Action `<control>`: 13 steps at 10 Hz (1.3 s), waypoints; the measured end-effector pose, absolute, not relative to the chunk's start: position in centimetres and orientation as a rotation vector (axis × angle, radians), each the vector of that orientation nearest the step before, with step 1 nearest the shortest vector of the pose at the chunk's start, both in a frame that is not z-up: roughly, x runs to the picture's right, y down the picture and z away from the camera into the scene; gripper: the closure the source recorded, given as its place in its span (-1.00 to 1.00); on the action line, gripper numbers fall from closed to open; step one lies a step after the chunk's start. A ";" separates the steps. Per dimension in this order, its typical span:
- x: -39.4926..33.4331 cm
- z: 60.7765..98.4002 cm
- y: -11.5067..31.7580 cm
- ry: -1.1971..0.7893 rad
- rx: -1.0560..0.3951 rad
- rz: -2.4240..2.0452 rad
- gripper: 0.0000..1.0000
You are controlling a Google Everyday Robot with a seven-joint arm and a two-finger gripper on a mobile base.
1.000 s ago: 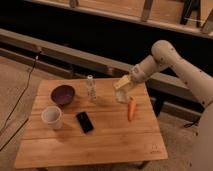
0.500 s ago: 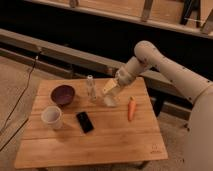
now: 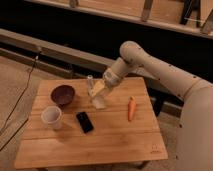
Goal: Place the white sponge in the ceramic cup
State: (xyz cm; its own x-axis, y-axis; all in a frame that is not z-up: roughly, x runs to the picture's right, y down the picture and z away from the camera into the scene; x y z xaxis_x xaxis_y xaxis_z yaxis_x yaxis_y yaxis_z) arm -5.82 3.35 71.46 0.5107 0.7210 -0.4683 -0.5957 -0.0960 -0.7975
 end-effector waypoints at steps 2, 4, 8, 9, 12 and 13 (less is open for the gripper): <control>-8.5 71.9 3.2 -0.119 -1.228 1.103 1.00; -10.8 71.6 3.9 -0.108 -1.219 1.079 1.00; -14.8 70.2 6.1 -0.093 -1.223 1.011 1.00; -15.6 69.8 6.6 -0.090 -1.224 0.994 1.00; -17.7 69.2 7.8 -0.083 -1.226 0.943 1.00; -18.3 69.1 8.0 -0.084 -1.227 0.929 1.00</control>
State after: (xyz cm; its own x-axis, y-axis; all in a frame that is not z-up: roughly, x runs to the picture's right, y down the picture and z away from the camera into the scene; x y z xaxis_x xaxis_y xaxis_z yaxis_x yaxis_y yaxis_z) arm -18.27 8.02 69.10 0.6444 0.6447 -0.4113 -0.5605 0.0322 -0.8276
